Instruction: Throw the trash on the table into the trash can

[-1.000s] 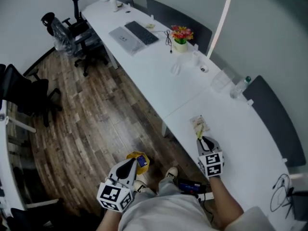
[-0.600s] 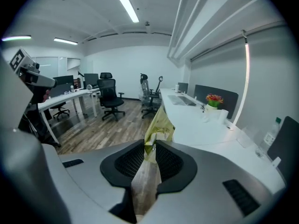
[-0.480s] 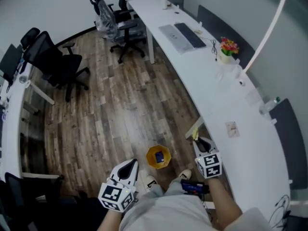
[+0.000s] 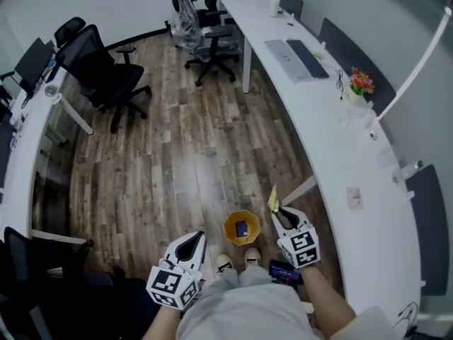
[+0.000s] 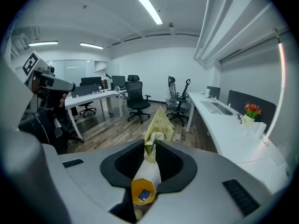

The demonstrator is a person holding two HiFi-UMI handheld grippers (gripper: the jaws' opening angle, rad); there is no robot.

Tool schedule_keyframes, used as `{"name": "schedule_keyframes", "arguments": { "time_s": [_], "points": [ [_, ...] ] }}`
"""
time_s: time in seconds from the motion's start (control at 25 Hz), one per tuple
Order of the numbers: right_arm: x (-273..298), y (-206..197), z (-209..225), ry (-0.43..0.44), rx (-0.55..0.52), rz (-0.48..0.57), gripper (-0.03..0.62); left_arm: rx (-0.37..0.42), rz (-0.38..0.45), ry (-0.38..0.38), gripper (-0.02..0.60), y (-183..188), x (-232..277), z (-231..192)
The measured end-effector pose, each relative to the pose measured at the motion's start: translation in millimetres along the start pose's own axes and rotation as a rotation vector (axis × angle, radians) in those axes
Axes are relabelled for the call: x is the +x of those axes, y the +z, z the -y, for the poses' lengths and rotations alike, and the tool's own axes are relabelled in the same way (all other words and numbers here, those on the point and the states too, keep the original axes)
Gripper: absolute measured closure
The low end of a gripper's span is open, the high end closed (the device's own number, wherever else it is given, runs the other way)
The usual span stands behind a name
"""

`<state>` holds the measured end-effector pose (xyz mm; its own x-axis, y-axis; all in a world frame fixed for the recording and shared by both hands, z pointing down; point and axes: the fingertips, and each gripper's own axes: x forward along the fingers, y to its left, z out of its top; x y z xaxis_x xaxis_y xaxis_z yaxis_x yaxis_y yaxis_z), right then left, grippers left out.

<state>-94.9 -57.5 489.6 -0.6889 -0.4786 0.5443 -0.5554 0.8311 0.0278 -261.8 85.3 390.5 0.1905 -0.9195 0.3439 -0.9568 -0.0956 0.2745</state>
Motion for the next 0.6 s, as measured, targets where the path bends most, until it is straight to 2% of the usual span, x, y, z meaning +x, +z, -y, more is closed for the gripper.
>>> {"name": "schedule_keyframes", "arguments": {
  "time_s": [0.4,0.6],
  "points": [
    [14,-23,17,0.079,-0.028,-0.063,0.502,-0.028,-0.029,0.026,0.580,-8,18,3],
    [29,-42,31,0.130,-0.027,-0.083,0.505,-0.047,-0.071,0.039,0.580,-25,41,3]
  ]
}}
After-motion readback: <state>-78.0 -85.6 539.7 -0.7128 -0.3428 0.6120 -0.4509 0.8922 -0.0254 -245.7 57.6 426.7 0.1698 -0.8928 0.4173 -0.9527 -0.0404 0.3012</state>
